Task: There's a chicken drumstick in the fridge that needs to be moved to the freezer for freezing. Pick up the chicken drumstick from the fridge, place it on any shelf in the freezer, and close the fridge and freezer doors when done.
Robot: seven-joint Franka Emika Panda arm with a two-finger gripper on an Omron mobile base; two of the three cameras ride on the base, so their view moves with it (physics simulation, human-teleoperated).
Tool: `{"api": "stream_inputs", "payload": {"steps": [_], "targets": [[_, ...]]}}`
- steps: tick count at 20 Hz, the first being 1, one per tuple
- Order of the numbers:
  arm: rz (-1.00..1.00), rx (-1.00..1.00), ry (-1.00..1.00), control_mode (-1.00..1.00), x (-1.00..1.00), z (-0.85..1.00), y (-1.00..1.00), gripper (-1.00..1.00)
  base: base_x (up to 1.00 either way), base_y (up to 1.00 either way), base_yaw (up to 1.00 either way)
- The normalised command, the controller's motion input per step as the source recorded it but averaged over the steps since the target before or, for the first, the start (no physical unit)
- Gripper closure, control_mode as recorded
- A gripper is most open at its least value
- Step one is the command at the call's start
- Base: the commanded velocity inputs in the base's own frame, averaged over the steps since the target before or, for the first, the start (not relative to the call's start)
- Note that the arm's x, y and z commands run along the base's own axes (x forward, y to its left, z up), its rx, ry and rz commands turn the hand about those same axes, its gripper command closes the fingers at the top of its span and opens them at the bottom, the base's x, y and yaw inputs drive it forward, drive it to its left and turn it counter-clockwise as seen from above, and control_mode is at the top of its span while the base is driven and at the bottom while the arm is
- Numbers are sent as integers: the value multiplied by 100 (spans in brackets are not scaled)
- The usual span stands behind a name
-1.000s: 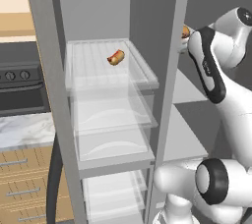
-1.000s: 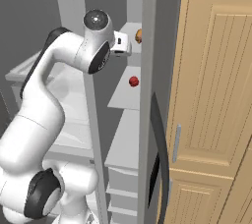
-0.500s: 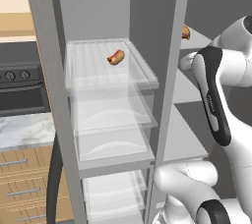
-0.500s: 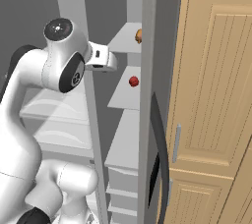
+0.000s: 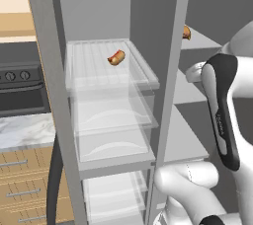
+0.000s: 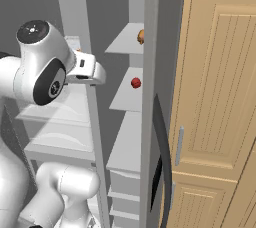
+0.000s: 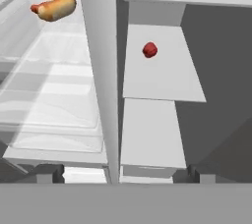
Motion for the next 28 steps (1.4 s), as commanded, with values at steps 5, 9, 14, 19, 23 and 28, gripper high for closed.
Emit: {"api": "stream_inputs", "payload": {"steps": [5,9,14,19,23,28], "targets": [[-2,-1,1,-100,-18,-7,33,-100,0,0,0],[-9,-6,0,-100,-2,-8,0,-100,0,0,0],[-10,0,1,-100,0,-29,22,-100,0,0,0],[-3,3,0,100,-10,-7,0,-100,-8,0,0],[0,0,0,100,0,0,0,-100,-62,6,0],[0,0,0,100,0,0,0,-100,-53,33,0]]}}
